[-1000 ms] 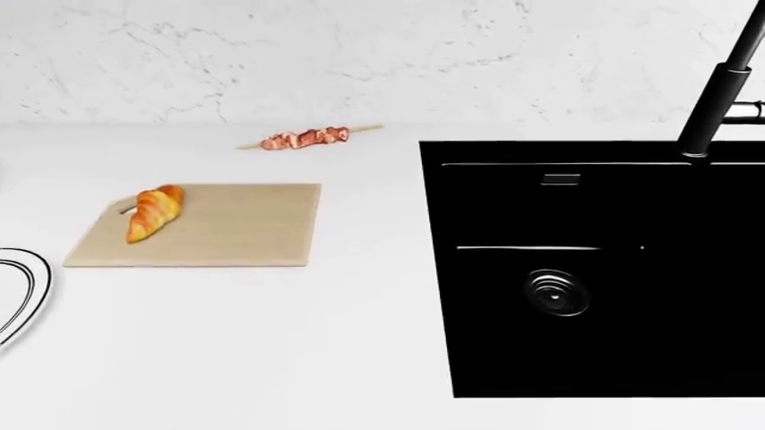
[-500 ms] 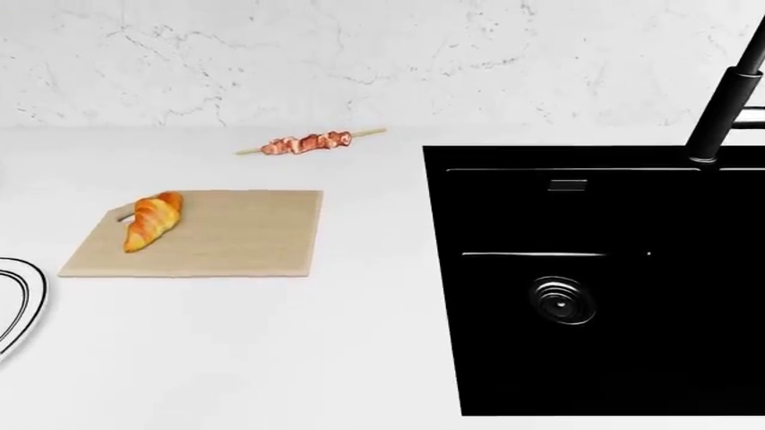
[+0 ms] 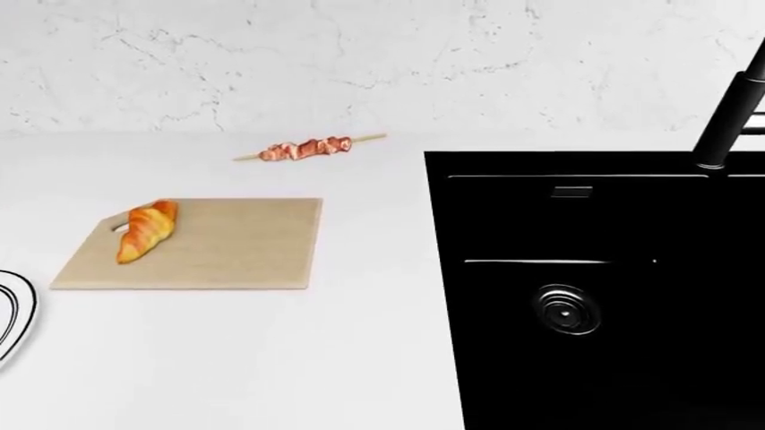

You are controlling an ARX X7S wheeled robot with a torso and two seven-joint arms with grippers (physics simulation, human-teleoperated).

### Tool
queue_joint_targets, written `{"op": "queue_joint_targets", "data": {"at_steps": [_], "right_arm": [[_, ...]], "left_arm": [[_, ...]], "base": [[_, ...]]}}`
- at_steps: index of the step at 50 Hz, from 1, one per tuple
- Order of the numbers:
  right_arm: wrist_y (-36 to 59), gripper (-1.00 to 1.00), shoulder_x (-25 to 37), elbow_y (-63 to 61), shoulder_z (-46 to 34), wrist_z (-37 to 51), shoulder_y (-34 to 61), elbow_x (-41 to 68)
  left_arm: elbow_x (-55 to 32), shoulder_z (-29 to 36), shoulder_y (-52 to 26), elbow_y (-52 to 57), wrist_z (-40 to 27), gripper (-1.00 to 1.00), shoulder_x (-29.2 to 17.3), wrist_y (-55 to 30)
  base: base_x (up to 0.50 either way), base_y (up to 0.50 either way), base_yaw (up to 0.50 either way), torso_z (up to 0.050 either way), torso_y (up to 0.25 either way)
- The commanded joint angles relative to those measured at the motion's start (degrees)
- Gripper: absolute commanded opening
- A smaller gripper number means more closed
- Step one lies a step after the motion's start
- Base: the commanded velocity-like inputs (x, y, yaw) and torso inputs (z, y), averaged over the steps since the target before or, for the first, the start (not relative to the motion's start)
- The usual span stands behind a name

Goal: From the different types of pastries on the counter, select a croissant and place it on the cutting board. Then retrieve a jar of jam from the cabinet and place it alongside the croissant on the cutting board.

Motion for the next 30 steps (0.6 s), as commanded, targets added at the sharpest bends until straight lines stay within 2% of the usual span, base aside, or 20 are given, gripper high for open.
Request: {"op": "queue_joint_targets", "data": {"at_steps": [1,30], "right_arm": [[-0.4,1.0,-0.1,0.7,0.0,0.1,0.0,0.2],[-1.7,1.0,0.2,3.1,-0.1,1.0,0.0,1.3]], "left_arm": [[-0.1,0.2,0.0,0.1,0.0,1.0,-0.1,0.2],[1.6,0.8,0.6,-0.8,2.0,1.0,0.0,0.1]], "base": [[0.05,0.0,0.0,0.0,0.0],[0.07,0.0,0.0,0.0,0.0]]}}
